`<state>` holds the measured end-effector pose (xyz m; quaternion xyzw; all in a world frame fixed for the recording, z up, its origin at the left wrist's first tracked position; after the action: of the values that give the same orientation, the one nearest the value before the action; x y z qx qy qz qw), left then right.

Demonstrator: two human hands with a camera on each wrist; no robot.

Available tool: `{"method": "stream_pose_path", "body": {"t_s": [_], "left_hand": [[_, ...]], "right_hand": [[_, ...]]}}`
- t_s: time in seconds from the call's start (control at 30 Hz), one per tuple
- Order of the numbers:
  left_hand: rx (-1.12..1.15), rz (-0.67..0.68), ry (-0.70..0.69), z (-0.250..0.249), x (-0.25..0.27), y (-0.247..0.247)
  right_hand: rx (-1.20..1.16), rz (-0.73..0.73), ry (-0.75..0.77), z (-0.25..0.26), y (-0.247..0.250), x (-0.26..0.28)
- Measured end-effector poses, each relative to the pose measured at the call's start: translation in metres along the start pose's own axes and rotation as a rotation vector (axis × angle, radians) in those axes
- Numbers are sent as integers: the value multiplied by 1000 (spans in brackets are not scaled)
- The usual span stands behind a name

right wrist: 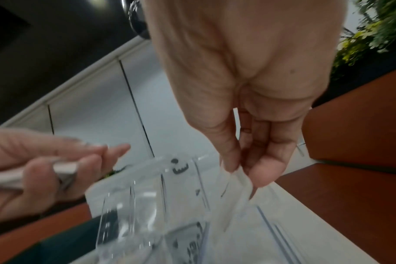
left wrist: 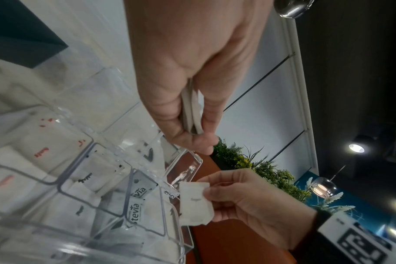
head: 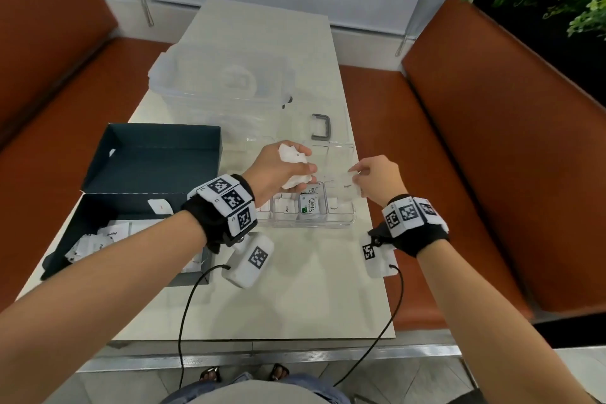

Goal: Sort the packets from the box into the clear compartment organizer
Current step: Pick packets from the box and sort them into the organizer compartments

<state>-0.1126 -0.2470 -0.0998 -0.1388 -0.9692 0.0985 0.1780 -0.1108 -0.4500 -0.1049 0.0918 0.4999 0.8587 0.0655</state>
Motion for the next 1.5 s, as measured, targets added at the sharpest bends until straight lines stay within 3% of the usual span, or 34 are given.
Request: {"method": "stream_pose_path", "body": {"t_s": [0.3, 0.67, 0.93, 1.2, 1.3, 1.4, 1.5], "left_hand": [[16, -39, 34, 7, 9, 14], [20, -26, 44, 7, 15, 15], [67, -26, 72, 7, 16, 15], [406, -4, 249, 15, 17, 10], [438, 46, 248, 13, 18, 10], [365, 65, 201, 11, 16, 11], [238, 96, 147, 11, 16, 11]], "right_hand": [[202, 87, -29, -2, -48, 0], [679, 124, 365, 12, -69, 3], [884, 222, 311, 18, -73, 8], [877, 199, 305, 24, -69, 10], [768, 83, 333, 39, -52, 8], [296, -83, 350, 66, -18, 15], [-83, -105, 397, 97, 1, 27]]}}
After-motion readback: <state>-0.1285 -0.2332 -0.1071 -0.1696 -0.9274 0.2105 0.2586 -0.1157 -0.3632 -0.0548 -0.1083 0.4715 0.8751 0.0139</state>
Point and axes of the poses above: each hand's wrist, its own x-axis away from the middle knuckle, its own y-axis out of the back of the hand, z = x × y, the point moved 9 cm from there along -x, towards the middle knuckle, and after that the axes turned 4 degrees about x, right-handed, at the moved point
